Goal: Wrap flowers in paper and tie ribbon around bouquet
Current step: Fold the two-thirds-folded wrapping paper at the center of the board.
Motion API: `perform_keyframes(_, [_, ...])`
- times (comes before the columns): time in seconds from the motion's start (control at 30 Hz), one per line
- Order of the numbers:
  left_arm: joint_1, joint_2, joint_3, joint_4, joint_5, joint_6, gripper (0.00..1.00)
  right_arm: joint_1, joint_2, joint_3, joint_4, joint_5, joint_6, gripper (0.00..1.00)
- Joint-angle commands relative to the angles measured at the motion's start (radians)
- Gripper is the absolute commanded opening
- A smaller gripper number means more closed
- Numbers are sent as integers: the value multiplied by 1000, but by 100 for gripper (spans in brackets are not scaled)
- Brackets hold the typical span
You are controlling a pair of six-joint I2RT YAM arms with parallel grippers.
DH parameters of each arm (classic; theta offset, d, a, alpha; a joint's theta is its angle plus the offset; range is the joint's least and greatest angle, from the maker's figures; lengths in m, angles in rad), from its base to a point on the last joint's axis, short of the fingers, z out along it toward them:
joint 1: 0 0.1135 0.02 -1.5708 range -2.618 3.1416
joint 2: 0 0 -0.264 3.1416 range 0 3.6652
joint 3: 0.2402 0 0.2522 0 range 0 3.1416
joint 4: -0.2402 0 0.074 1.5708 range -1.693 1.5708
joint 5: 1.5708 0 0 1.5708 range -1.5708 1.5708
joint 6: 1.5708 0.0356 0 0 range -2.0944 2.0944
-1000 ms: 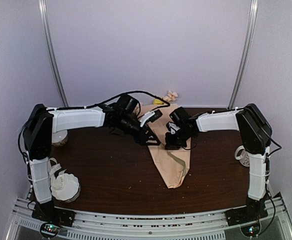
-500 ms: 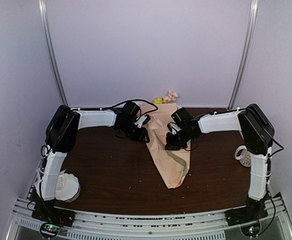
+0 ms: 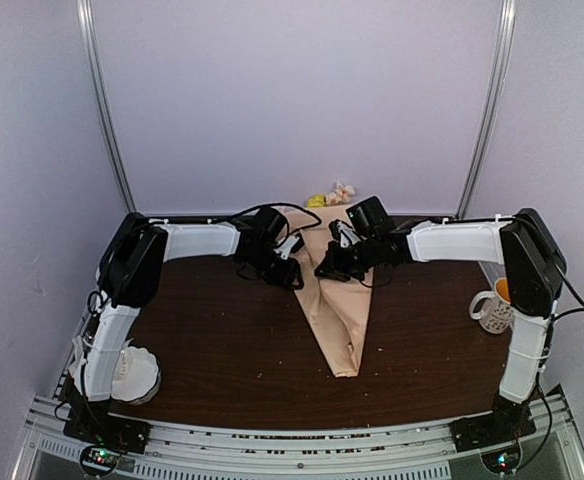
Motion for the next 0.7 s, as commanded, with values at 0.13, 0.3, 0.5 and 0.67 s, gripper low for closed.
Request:
perform_keyframes(0.13, [-3, 11, -8, 39, 17, 11, 37, 38, 108, 92, 164, -44, 140, 0])
perform_keyframes(0.3, [7, -29, -75, 123, 67, -2, 40, 38, 177, 100, 152, 10, 157, 0])
perform_keyframes(0.5, [23, -106, -153, 167, 86, 24, 50, 35, 200, 94, 118, 59, 139, 0])
perform_keyframes(0.67, [59, -213, -273, 224, 176, 67, 60, 35, 212, 95, 107, 48, 119, 0])
